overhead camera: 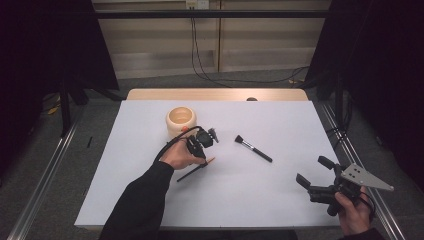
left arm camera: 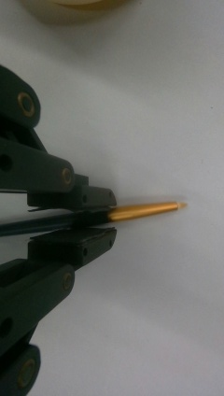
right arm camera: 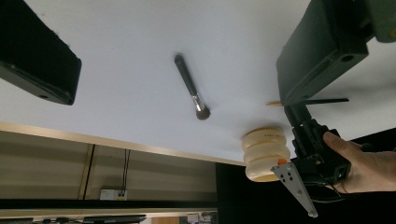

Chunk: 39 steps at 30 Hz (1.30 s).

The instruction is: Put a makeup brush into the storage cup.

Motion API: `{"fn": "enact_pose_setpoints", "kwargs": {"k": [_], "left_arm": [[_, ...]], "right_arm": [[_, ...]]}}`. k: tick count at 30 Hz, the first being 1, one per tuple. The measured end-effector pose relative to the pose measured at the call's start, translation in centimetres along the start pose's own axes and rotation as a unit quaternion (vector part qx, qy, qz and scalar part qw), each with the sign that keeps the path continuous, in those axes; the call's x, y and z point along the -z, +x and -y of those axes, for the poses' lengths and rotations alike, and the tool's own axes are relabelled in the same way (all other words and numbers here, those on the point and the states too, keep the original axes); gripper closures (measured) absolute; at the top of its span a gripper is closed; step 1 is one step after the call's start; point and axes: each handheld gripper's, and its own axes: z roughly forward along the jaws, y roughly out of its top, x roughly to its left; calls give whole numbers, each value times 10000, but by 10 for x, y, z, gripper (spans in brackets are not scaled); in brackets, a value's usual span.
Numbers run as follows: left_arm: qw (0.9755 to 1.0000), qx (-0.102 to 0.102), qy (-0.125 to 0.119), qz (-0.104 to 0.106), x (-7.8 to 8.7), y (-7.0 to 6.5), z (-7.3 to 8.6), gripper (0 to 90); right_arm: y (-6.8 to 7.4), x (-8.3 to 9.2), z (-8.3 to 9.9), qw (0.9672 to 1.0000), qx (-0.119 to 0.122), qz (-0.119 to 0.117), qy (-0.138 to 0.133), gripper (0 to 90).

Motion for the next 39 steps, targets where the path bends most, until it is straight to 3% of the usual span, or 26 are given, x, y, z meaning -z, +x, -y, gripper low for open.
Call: {"fn": "enact_pose_setpoints", "kwargs": {"k": [8, 17, 21, 34, 36, 37, 38, 39], "left_arm": [[10000, 7, 11, -96, -2, -2, -1, 833], [10000, -52, 13, 26, 0, 2, 1, 839], [10000, 46, -66, 47, 0, 2, 2, 839], [9998, 76, -111, 112, 1, 3, 4, 840], [9999, 28, -146, 6, 3, 3, 5, 840], [9996, 134, -244, 58, 2, 1, 5, 839], [9997, 75, -213, -11, 3, 2, 6, 839], [9996, 142, -257, -5, 3, 2, 6, 840]], "right_arm": [[0, 0, 0, 10000, 29, 11, -23, 0], [0, 0, 0, 10000, 13, 4, 23, 0], [0, 0, 0, 10000, 12, 40, 4, 0], [0, 1, 0, 10000, 17, 31, 13, 0], [0, 1, 0, 10000, 20, 18, 23, 0], [0, 1, 0, 10000, 5, 25, 23, 0], [0, 1, 0, 10000, 5, 25, 23, 0], [0, 1, 0, 10000, 5, 22, 11, 0]]}}
